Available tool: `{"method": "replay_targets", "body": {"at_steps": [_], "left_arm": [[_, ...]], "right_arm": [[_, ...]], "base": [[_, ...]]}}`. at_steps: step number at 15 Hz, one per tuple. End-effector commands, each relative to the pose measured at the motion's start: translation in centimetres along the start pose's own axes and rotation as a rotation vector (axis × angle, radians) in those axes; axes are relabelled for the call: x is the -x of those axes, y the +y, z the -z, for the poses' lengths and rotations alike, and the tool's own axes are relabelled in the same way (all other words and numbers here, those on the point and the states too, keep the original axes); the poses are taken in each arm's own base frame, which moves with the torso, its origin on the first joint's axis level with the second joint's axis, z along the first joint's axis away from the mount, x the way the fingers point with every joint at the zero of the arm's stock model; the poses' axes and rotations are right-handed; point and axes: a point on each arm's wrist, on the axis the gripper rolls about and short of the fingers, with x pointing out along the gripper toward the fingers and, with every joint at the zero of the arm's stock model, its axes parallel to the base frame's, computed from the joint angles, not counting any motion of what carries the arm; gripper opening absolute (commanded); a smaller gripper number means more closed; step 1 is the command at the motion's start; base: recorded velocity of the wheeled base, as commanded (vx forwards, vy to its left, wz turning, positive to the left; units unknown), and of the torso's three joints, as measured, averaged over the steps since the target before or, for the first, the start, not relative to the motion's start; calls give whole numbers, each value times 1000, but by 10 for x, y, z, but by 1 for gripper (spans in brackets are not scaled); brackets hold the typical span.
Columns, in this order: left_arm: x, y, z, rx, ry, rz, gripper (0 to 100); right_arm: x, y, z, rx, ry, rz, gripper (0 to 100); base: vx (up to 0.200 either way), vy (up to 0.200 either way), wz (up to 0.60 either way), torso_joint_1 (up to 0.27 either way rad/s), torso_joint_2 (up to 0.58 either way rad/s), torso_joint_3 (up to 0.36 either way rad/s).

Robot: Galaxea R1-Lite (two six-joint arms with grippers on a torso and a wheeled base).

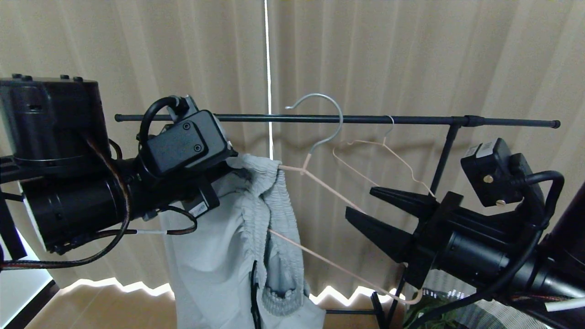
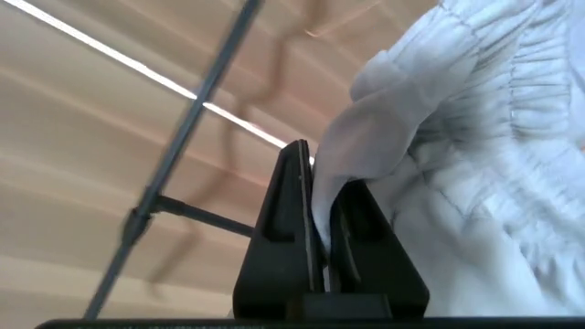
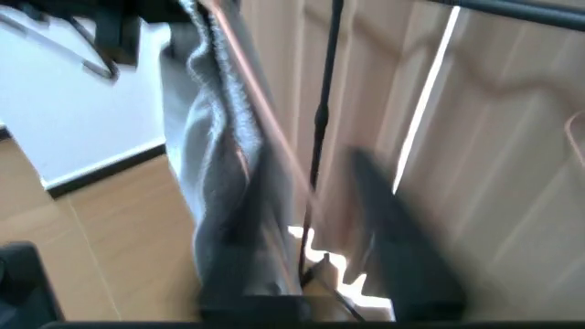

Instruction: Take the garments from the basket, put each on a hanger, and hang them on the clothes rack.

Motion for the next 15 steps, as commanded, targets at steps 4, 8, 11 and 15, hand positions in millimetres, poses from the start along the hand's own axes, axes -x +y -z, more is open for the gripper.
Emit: {"method": "replay_targets", "body": {"at_steps": [4,8,11,15], "left_arm": [[2,2,16,62,198,-194,0],[3,2,19,237,331,-348,0],[12,3,16,410,310,-365,0],[19,0,4,541,234,-362,0]], "right_arm": [[5,-27,14,87,56,117,100],[5,-28,22,89,87,119,100],[-1,-18,34,91,138,71,100],[-15,-3,48,80,178,8,100]], "base": [[0,0,0,0,0,0],[0,0,0,0,0,0],[0,0,0,0,0,0],[0,0,0,0,0,0]]}}
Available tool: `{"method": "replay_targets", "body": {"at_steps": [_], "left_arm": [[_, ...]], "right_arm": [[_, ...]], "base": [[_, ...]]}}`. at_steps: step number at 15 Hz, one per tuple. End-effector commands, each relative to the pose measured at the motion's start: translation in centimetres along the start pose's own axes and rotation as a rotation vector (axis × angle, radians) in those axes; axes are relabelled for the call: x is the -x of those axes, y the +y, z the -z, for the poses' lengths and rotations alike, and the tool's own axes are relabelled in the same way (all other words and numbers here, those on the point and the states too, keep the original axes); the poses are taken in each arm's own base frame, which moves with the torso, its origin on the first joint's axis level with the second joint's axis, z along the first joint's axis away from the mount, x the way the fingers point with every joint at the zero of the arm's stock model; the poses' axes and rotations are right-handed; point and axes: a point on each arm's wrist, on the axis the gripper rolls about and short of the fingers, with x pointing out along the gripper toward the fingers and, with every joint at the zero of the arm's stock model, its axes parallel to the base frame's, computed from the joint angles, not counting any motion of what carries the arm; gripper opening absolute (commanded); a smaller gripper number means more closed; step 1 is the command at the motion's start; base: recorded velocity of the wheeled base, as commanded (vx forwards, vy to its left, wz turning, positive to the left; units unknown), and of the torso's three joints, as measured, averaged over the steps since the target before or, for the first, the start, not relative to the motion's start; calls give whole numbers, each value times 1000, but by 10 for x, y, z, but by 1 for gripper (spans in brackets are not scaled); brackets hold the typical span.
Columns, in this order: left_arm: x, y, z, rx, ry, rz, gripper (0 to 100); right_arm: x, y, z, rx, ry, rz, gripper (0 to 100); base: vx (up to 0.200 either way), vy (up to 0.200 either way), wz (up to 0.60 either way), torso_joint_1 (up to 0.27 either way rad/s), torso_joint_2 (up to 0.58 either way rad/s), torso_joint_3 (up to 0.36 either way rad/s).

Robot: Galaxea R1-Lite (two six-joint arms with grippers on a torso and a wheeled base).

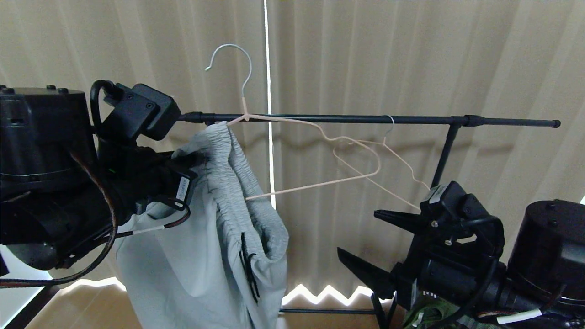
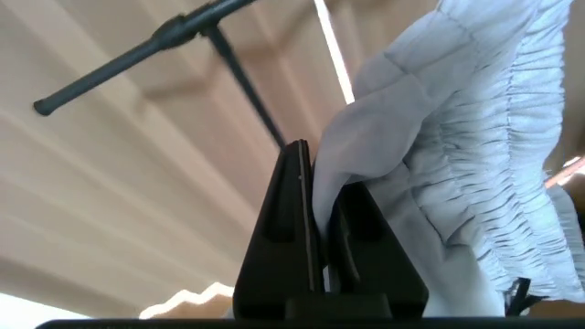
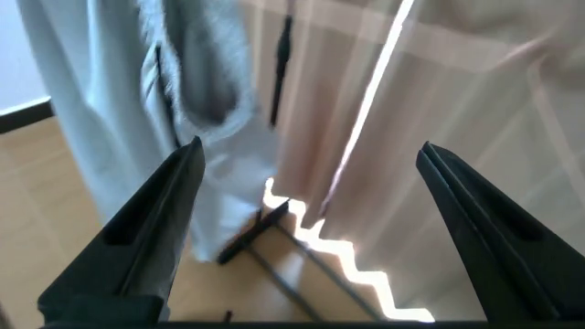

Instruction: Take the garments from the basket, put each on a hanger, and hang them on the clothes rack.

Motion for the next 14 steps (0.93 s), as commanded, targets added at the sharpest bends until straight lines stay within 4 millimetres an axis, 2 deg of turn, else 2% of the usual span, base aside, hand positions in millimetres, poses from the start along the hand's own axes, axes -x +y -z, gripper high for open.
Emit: {"method": "replay_targets", "body": {"at_steps": [1,4,8,14], "left_arm": [[9,-3,-6,19,-35,22,0],[21,-8,-14,27,-83,66,0],[28,-17,-23,28,-124,113,0],[31,-22,-29,34,-150,139,0]], "right_arm": [[-14,6,10,4,31,-22,100],[-33,8,13,3,-7,-19,100],[-46,12,17,5,8,-26,100],[-49,17,20,9,23,-41,100]], "base": [[0,0,0,0,0,0],[0,0,0,0,0,0],[0,0,0,0,0,0],[0,0,0,0,0,0]]}}
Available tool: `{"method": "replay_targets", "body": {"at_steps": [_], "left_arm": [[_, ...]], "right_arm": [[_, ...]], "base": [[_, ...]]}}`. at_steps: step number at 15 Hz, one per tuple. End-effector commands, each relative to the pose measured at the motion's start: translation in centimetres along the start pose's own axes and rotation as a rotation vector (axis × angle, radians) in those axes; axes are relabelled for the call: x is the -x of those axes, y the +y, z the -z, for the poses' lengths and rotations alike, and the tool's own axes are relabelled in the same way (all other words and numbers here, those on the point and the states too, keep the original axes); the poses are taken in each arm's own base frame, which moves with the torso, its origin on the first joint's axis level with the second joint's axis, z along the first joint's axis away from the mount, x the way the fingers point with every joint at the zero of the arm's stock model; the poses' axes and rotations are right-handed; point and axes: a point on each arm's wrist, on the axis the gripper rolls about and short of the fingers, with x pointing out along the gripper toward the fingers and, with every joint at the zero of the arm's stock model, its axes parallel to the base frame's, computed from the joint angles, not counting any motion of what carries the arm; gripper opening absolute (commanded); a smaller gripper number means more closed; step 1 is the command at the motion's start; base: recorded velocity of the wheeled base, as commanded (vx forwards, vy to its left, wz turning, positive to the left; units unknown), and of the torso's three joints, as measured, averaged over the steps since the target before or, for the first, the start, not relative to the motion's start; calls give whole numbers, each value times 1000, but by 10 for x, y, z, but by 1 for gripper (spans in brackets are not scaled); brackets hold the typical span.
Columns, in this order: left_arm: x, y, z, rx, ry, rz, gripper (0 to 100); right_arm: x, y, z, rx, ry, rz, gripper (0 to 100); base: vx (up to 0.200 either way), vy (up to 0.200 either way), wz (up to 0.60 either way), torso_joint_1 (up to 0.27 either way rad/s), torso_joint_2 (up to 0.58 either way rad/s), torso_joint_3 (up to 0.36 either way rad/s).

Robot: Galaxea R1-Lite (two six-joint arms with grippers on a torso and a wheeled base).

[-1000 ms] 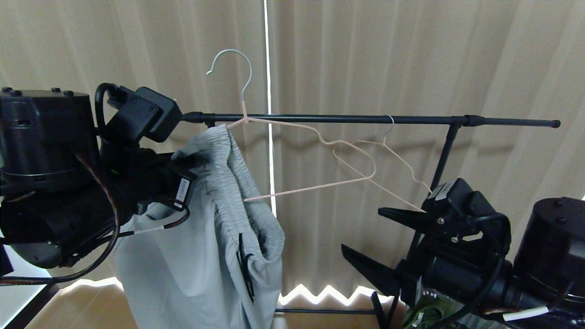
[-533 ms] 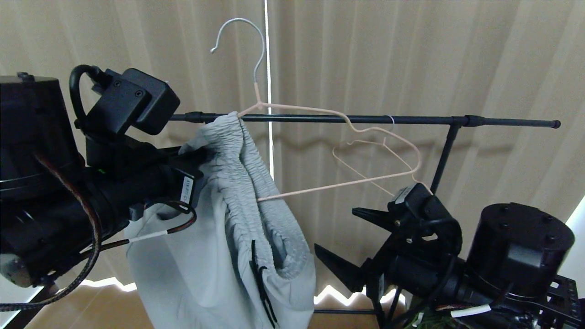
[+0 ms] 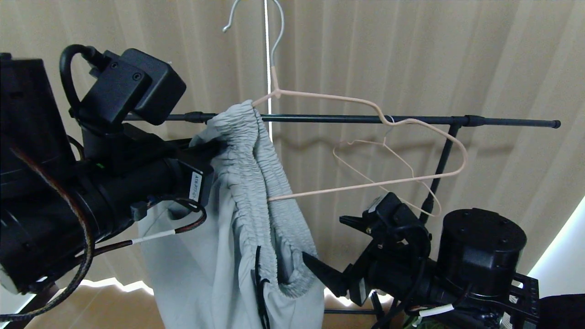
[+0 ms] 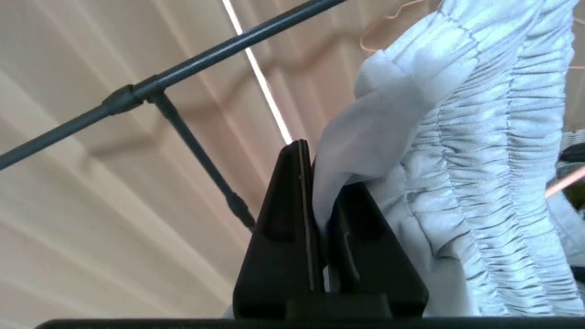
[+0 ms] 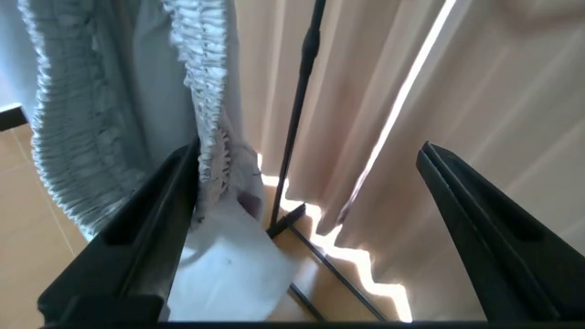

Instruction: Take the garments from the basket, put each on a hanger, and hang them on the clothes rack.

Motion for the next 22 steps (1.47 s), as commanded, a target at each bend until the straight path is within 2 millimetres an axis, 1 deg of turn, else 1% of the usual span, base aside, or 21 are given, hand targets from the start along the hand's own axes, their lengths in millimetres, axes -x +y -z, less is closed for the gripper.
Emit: {"method": "replay_targets", "body": {"at_steps": [1,3,4,6,8,11,13,15,17,19,21,22], "left_arm": [[0,-1,-2,3,-9,6,0],[1,-1,-6,9,-24,6,0],[2,0,-8,11,-28,5,0],[0,2,-6,7,-22,-6,0],[-4,8,-1,-2,4,-38,0],[-8,22,14,-87,64,-101,0],[-8,27,23,-134,97,-122,0],[-5,29,29,-164,116,-128,0],[-3,36,35,-207,136,-156,0],[-3,40,41,-240,136,-182,0],[-6,50,50,-308,164,-228,0],[-6,51,52,-317,169,-234,0]], "right_arm": [[-3,2,4,1,16,-8,100],[-2,3,6,2,23,-9,100],[-2,3,7,2,26,-8,0],[2,2,7,1,25,17,0],[9,-4,5,-4,13,55,0],[23,-31,1,-24,-39,156,0],[30,-47,-4,-36,-66,220,0],[33,-60,-7,-46,-80,268,0],[34,-72,-8,-54,-86,307,0],[35,-77,-10,-55,-94,326,0],[35,-77,-13,-53,-105,325,0],[35,-77,-13,-53,-105,325,0]], "base": [[0,0,0,0,0,0],[0,0,0,0,0,0],[0,0,0,0,0,0],[0,0,0,0,0,0],[0,0,0,0,0,0],[0,0,0,0,0,0],[0,0,0,0,0,0],[0,0,0,0,0,0],[0,0,0,0,0,0],[0,0,0,0,0,0],[0,0,0,0,0,0],[0,0,0,0,0,0]]}}
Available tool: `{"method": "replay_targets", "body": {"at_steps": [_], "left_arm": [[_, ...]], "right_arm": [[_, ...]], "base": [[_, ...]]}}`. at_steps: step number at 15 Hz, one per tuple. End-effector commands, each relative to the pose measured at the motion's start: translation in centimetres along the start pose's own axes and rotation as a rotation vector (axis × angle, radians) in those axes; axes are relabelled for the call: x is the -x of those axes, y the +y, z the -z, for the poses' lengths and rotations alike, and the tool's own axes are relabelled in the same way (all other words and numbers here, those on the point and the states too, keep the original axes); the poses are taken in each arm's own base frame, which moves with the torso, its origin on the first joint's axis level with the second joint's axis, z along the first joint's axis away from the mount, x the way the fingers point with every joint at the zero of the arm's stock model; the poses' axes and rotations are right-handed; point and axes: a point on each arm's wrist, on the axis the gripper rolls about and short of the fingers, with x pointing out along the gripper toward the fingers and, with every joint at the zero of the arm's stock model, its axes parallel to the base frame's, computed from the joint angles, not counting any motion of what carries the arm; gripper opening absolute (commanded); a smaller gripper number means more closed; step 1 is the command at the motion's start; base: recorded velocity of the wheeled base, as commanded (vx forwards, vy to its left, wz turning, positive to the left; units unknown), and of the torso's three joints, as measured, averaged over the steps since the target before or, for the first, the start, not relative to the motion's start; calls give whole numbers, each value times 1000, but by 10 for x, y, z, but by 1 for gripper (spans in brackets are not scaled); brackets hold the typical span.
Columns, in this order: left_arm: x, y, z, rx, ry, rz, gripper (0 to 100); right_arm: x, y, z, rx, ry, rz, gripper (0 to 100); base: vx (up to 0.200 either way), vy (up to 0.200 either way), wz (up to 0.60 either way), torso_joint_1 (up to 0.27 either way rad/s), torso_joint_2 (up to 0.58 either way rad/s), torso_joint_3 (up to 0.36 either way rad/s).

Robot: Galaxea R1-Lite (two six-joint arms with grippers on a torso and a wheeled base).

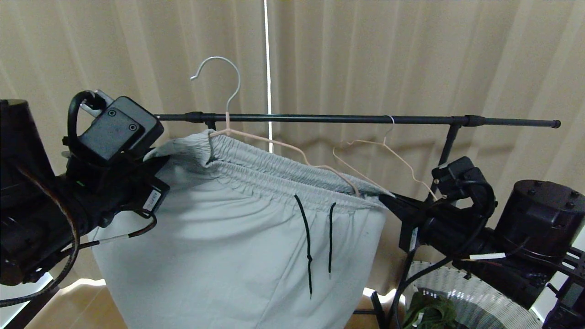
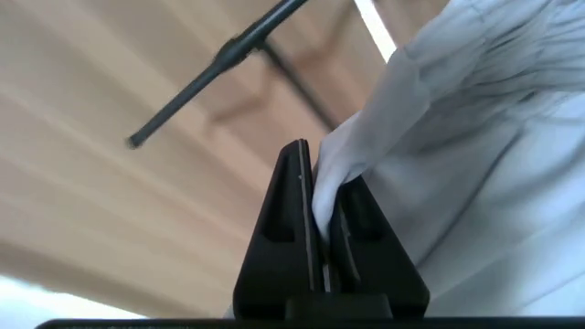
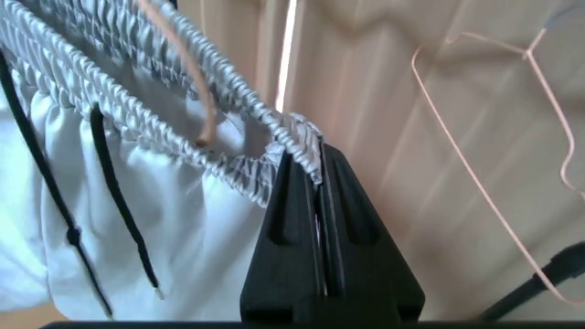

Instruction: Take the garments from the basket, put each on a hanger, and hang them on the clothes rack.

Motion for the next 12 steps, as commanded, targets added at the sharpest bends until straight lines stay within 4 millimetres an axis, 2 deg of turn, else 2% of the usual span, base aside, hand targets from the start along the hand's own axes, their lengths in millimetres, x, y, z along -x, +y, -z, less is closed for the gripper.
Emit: {"method": "replay_targets", "body": {"at_steps": [1,5,6,8,9,12], "left_arm": [[-3,-1,12,-45,26,-26,0],[-9,-11,19,-71,33,-11,0],[-12,-14,20,-76,37,-1,0],[-11,-19,17,-81,25,19,0],[-9,-21,16,-84,16,30,0],[-8,-27,14,-90,6,53,0]], "right_arm": [[1,0,-2,3,-8,2,0],[4,2,-10,42,-6,-27,0],[10,4,-22,63,-6,-58,0],[20,13,-33,75,20,-119,0],[23,16,-35,79,40,-147,100],[24,24,-43,115,36,-178,100]], "base": [[0,0,0,0,0,0],[0,0,0,0,0,0],[0,0,0,0,0,0],[0,0,0,0,0,0],[0,0,0,0,0,0],[0,0,0,0,0,0]]}}
